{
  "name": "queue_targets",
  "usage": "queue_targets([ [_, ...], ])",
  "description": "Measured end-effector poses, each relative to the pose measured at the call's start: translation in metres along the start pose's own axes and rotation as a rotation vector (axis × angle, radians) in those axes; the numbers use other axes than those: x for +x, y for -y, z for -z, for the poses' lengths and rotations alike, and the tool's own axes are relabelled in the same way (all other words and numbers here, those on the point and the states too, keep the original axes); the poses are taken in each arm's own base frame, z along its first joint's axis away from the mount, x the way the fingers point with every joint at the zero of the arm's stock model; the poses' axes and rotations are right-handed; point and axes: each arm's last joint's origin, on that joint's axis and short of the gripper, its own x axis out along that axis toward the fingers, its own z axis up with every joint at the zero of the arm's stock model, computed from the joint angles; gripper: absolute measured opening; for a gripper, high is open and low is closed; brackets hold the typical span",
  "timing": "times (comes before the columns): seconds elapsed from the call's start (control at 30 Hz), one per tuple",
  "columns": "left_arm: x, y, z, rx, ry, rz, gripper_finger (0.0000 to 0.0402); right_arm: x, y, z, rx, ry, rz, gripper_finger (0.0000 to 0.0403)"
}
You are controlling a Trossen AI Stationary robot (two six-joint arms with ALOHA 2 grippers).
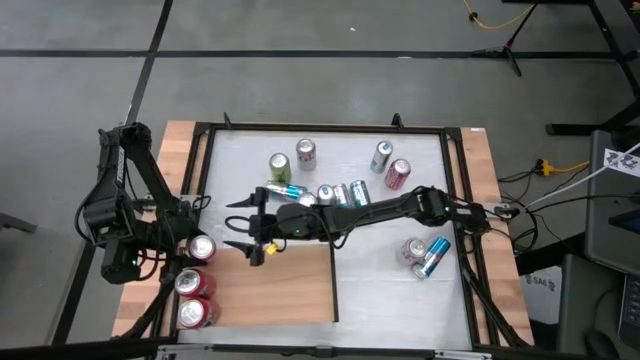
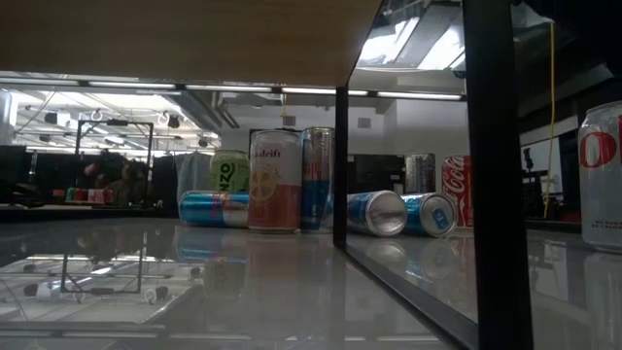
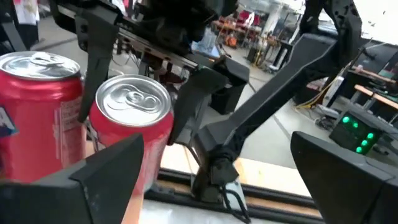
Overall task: Place canned beverage on shelf
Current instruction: Put the orange soda can on the shelf aligned with the orange soda cans
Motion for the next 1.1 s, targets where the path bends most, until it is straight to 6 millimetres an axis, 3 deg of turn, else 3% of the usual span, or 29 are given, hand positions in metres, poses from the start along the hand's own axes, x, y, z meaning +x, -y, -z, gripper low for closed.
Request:
queue_targets([
  [0.47,0.000,0.000,0.000,-0.001,-0.007,0.002,0.0305,0.010,-0.008,0.020,0.074,0.007,-0.039,0.0395],
  [1.1,0.000,0.000,0.000,-0.003,-0.009,0.005,0.0317,0.010,-0.009,0.022,0.073,0.001,-0.042,0.0395],
])
